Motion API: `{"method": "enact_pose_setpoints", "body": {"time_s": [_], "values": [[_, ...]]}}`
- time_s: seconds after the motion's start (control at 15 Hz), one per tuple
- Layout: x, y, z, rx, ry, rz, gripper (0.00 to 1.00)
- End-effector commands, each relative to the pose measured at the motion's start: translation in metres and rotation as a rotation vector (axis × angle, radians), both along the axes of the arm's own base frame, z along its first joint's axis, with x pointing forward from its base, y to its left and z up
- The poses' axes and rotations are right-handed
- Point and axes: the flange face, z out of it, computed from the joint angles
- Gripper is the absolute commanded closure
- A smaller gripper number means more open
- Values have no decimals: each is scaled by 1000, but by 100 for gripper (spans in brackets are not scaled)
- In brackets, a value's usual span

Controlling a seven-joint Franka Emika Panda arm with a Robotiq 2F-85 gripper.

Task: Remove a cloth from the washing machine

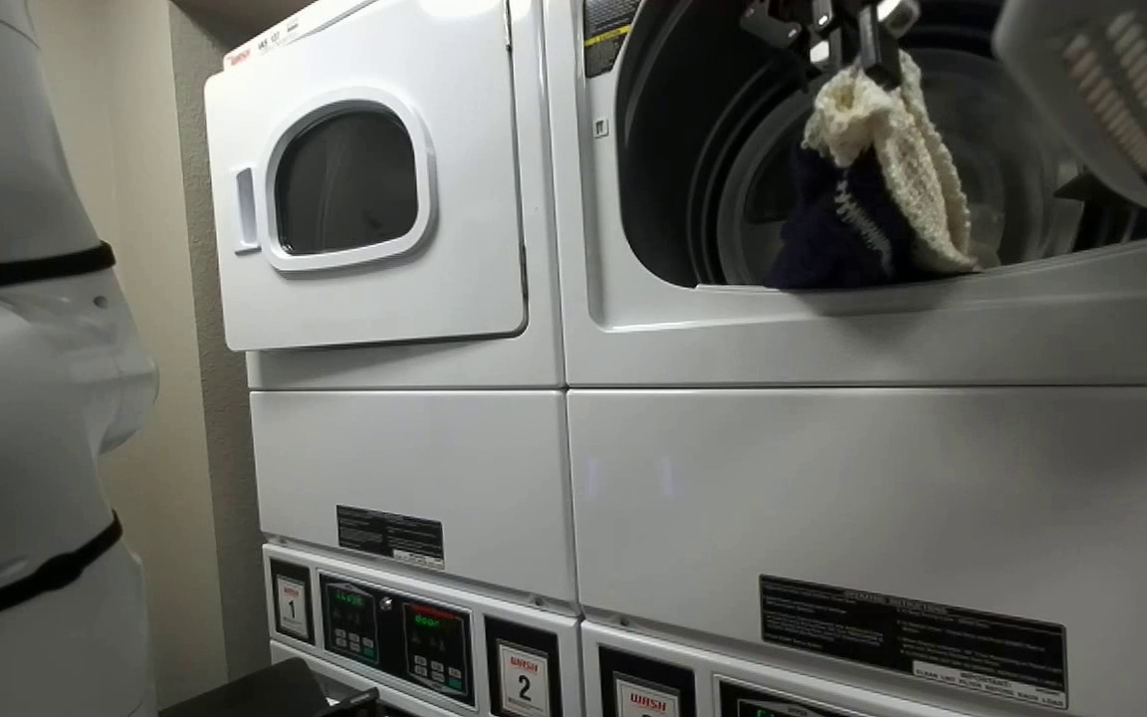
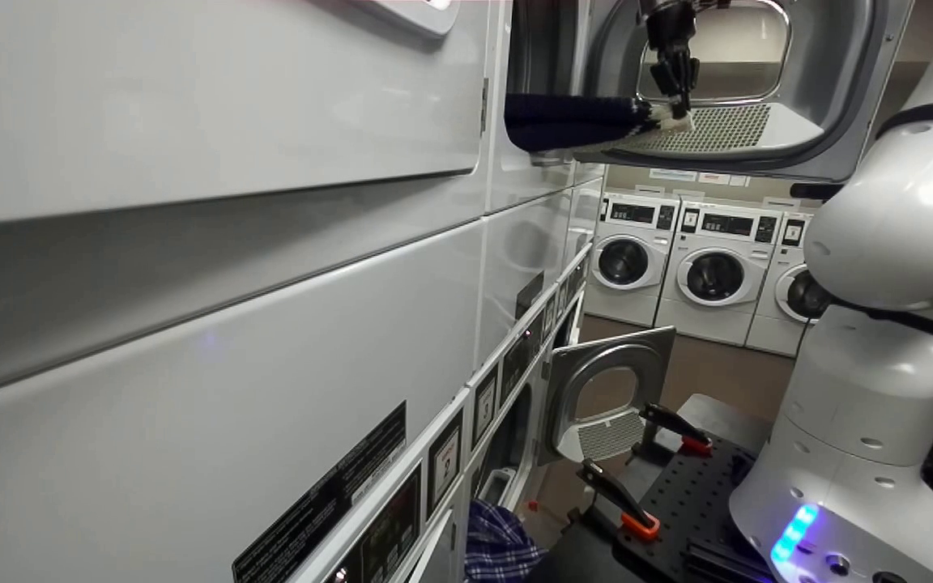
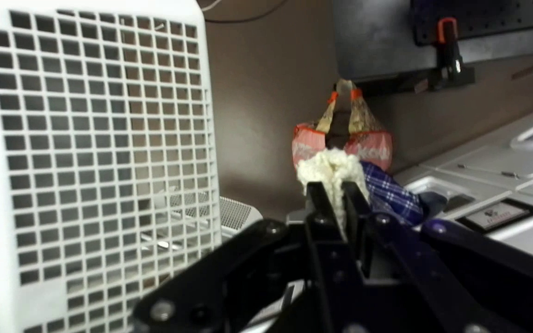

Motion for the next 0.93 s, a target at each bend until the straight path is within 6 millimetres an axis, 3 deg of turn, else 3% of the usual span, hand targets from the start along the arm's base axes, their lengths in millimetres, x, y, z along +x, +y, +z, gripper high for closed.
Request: {"method": "enact_pose_setpoints", "body": {"time_s": [0.0, 0.4, 0.67, 0.87], "values": [[-30, 2, -45, -37, 188, 66, 93], [-60, -6, -128, -113, 531, 160, 94], [-78, -10, -162, -164, 683, 206, 94], [-81, -7, -176, -188, 696, 209, 94]]}}
